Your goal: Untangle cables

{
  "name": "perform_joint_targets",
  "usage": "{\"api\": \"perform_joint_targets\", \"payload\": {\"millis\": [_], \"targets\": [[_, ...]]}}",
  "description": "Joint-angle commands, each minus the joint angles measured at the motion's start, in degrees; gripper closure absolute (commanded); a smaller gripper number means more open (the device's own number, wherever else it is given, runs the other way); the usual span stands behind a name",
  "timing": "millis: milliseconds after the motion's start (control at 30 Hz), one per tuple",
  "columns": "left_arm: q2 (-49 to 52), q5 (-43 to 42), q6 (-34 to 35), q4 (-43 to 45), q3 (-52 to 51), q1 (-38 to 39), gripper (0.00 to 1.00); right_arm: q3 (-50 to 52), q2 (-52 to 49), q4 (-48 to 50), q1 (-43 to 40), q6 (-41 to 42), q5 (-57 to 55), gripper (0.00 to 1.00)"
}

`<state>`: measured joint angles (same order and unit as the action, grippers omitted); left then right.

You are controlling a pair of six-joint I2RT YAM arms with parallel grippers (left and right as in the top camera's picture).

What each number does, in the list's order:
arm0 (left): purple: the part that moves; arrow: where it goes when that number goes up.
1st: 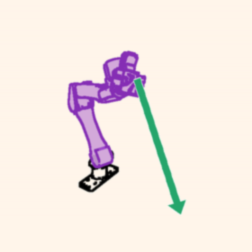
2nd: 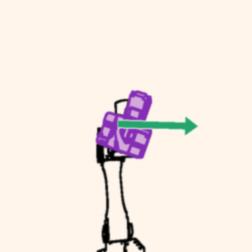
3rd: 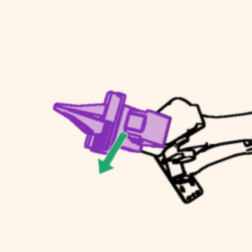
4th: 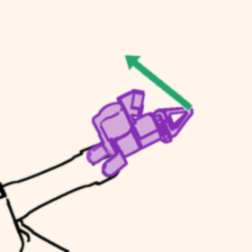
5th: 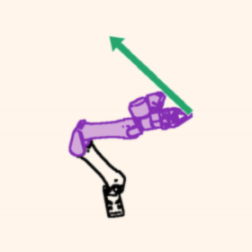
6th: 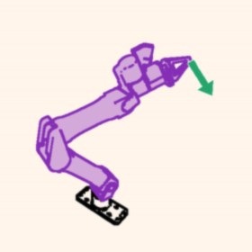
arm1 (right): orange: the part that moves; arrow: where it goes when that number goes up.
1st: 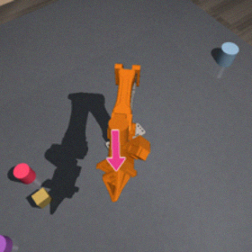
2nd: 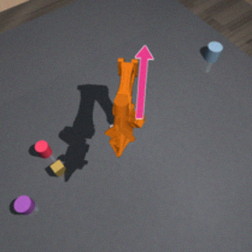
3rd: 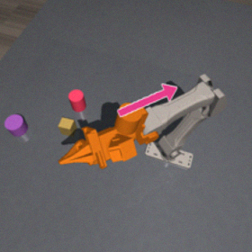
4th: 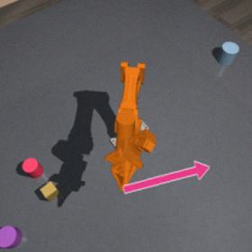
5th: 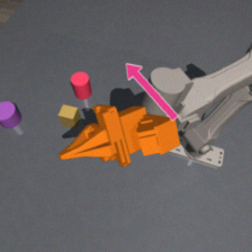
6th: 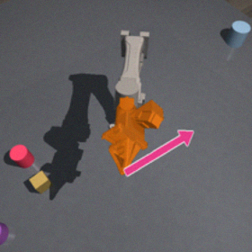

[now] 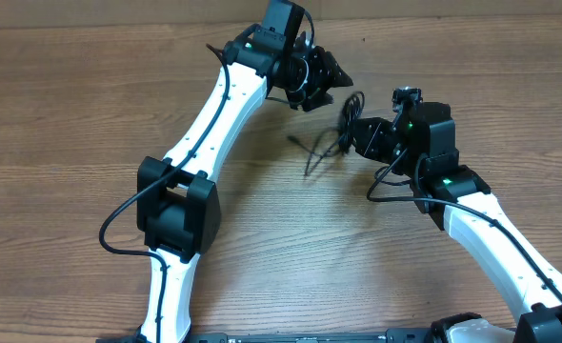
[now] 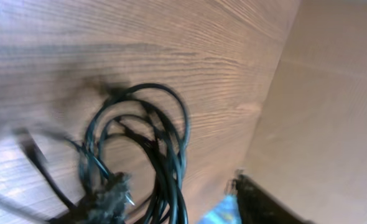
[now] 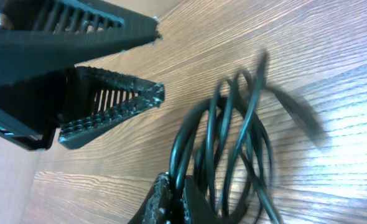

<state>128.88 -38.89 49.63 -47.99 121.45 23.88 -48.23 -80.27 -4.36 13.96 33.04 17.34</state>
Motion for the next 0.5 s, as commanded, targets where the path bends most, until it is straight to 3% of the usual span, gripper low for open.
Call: {"api": "perform_joint_targets", "payload": {"millis": [0,133,333,467], "targets": [[-2.1,-1.3,-17.6,0.0,1.5,-0.7,0.37,-1.2,0.0,0.5,-0.2,0.8,-0.7,0.96],[-2.1,-4.4,-23.4,-0.4,1.5,-1.0,0.38,-1.2,0.0,0.4,-0.2,1.7,-0.7,0.96],[-2.1,-2.7,-31.1,-6.7,1.4,-1.2,0.56,-1.2,-0.2,0.5,-1.0,8.0,-0.2,0.96],[-2.1,-2.7,-34.6,-9.6,1.4,-1.4,0.59,-1.2,-0.2,0.4,-1.9,8.1,1.5,0.96]]}}
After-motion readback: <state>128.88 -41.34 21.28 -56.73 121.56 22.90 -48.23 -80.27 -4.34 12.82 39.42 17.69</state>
